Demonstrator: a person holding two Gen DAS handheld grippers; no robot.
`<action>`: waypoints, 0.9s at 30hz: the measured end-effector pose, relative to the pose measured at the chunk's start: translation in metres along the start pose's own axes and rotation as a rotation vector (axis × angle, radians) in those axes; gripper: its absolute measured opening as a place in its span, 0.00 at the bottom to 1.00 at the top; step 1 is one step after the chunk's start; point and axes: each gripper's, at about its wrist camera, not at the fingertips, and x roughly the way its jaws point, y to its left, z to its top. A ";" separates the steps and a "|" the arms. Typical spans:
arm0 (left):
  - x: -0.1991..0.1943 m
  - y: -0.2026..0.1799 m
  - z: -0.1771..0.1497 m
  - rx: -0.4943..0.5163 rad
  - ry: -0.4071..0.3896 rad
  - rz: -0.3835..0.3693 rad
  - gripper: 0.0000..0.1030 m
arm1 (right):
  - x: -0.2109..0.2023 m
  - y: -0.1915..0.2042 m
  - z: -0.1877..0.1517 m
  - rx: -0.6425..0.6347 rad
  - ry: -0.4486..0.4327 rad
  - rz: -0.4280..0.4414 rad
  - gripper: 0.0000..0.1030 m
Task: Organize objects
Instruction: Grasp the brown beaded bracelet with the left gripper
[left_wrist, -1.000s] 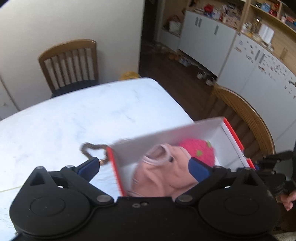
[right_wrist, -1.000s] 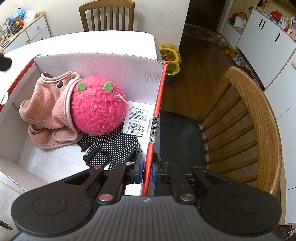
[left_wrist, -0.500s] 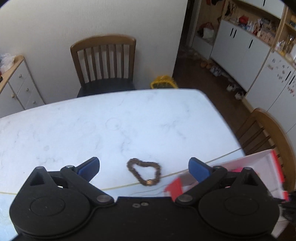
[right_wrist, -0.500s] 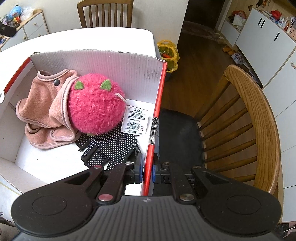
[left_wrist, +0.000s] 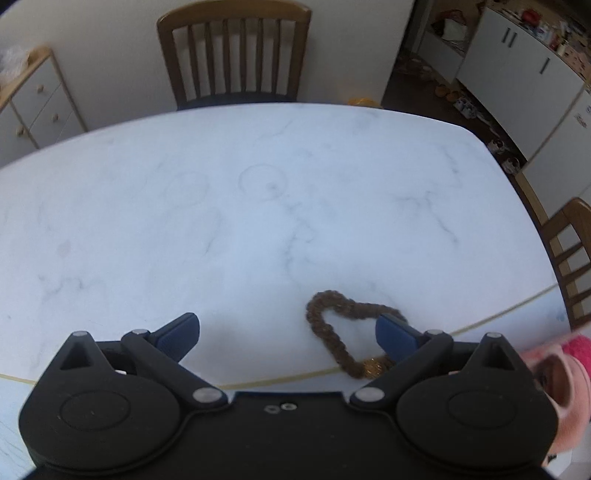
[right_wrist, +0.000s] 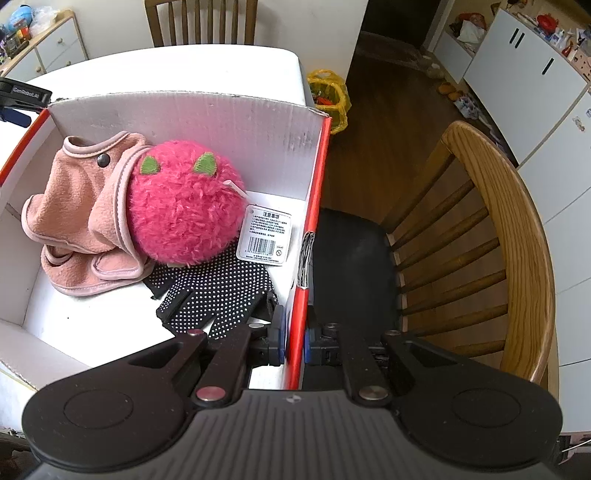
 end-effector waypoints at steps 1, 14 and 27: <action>0.003 0.002 0.001 -0.011 0.006 -0.007 0.96 | 0.001 0.000 0.001 0.001 0.003 -0.003 0.09; 0.022 -0.007 -0.001 0.036 0.021 0.010 0.73 | 0.007 0.003 0.003 0.006 0.025 -0.018 0.09; 0.012 -0.023 -0.010 0.106 0.001 0.019 0.06 | 0.007 0.004 0.003 0.004 0.024 -0.018 0.09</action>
